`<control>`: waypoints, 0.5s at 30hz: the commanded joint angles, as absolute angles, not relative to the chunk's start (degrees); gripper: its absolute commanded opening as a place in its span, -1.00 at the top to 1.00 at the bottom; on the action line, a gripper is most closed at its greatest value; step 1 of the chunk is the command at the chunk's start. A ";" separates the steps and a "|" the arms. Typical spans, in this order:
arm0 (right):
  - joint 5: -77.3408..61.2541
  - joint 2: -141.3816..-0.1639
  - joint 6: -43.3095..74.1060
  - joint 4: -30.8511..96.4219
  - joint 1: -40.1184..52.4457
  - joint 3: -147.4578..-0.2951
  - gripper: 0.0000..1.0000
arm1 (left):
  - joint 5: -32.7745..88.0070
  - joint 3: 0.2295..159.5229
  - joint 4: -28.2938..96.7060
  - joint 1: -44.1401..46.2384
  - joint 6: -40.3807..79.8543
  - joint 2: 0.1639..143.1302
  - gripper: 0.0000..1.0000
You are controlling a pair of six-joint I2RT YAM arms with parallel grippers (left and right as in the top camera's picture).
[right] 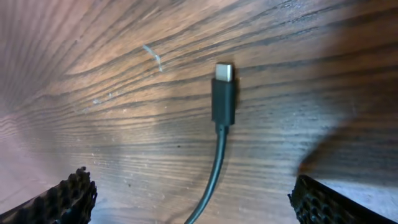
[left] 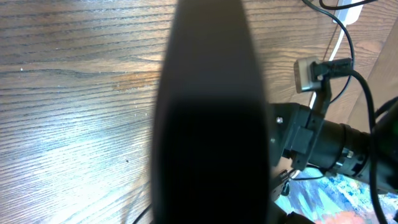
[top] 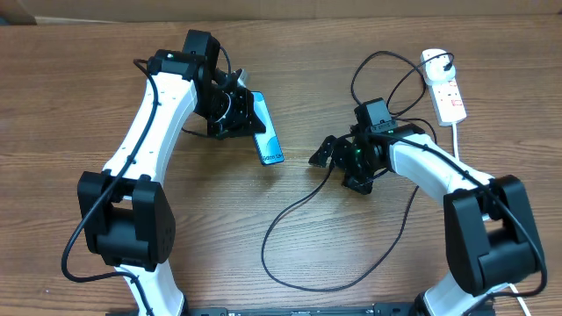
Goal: Plug charger to phone and switch on socket
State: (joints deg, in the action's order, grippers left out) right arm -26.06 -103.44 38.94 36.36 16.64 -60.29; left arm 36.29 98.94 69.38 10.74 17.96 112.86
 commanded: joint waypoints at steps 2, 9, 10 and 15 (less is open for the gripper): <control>-23.83 -95.35 37.47 37.15 17.02 -60.14 -0.99 | 38.41 99.72 69.14 10.44 16.75 112.81 0.91; -17.34 -85.62 37.50 42.06 17.04 -60.12 -1.00 | 38.59 99.72 69.17 10.44 16.80 112.81 0.92; -16.29 -84.75 37.52 42.81 17.04 -60.12 -1.00 | 38.59 99.72 69.17 10.44 16.82 112.81 0.92; -13.85 -83.07 37.23 43.57 17.04 -60.12 -1.00 | 38.59 99.72 68.88 10.44 16.97 112.81 0.92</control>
State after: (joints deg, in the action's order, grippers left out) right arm -16.43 -83.81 37.95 43.68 16.67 -60.29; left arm 36.45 98.94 69.23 10.74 17.96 112.86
